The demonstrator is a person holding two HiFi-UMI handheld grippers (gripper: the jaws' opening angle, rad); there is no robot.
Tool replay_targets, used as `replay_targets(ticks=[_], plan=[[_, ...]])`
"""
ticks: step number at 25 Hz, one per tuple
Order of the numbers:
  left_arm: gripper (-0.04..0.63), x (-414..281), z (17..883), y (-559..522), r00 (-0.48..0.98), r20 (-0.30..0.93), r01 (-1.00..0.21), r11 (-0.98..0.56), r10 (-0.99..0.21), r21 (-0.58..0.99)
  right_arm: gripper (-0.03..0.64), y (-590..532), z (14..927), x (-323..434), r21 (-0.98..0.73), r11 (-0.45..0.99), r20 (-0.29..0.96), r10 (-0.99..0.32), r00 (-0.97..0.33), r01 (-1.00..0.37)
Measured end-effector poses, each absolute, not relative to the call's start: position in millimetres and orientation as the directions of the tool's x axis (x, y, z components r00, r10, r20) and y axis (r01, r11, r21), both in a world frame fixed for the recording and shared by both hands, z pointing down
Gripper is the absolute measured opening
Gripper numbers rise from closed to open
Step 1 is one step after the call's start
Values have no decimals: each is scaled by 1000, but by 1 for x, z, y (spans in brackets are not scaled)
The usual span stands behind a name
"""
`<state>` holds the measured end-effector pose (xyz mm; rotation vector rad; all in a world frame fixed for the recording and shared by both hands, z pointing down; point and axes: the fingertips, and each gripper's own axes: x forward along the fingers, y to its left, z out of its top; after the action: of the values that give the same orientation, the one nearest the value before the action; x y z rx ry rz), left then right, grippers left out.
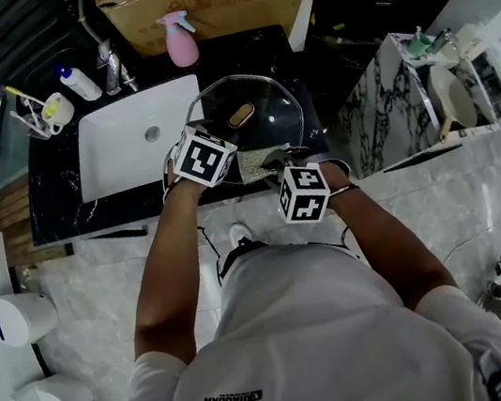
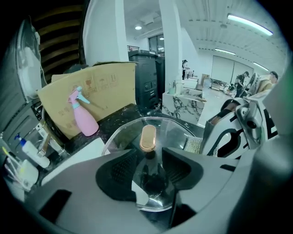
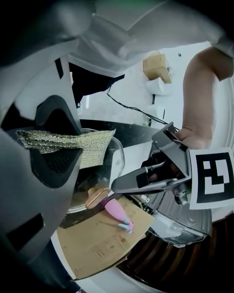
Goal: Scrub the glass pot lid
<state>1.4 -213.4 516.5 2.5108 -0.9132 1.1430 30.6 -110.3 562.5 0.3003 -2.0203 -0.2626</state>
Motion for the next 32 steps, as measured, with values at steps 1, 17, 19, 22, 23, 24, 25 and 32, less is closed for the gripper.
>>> replay_targets(ticks=[1,17,19,22,23,24,25,32], plan=[[189,0,514,-209,497,740,-638,-769,-453,-43,89,-105,564,31,311,947,842,-312,-440,-77],[164,-3,511,-112,431,693,-777,-629,-577,-40,89,-30,558,60,302,953,823,-267,-502,-11],[156,-1,508,-94,440,682,-790,-613,-585,-15,89,-21,554,64,285,957,807,-268,-527,-51],[129,5,499,-67,470,649,-807,-590,-599,40,89,-12,541,69,231,956,748,-294,-595,-182],[112,8,496,-58,477,638,-811,-583,-604,54,89,-11,534,71,201,951,721,-306,-621,-236],[87,10,491,-49,481,628,-814,-577,-611,63,89,-10,527,74,163,943,694,-319,-646,-290],[63,11,487,-40,484,619,-817,-573,-619,67,89,-8,521,77,119,932,664,-330,-671,-342],[14,13,469,18,510,565,-827,-549,-648,118,91,19,467,94,-232,791,387,-459,-799,-567]])
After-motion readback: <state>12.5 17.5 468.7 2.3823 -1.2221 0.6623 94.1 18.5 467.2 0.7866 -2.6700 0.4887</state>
